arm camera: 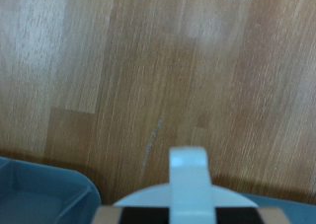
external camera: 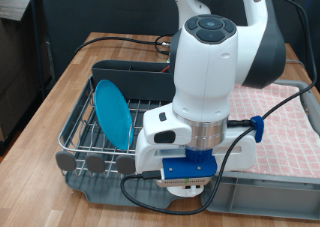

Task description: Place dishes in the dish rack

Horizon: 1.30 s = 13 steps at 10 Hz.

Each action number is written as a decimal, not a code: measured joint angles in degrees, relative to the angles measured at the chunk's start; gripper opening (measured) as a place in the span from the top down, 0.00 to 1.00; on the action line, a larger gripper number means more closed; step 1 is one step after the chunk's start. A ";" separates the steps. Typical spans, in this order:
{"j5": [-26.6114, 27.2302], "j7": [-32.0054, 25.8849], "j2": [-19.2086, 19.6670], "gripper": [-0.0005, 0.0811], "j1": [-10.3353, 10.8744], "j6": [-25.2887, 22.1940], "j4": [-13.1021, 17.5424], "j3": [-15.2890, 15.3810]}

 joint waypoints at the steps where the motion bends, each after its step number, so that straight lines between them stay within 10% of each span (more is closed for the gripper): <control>1: -0.18 0.21 0.04 0.81 0.27 0.20 -0.12 -0.16; 2: -0.31 0.27 0.03 0.81 0.46 0.20 -0.12 -0.25; 4: -0.42 0.21 0.00 0.40 0.52 -0.24 0.18 -0.29; 8: -0.37 -1.13 -0.28 0.05 0.41 -7.46 3.73 -0.16; 13: -0.88 -1.15 -2.93 0.01 0.44 -11.52 5.23 -0.32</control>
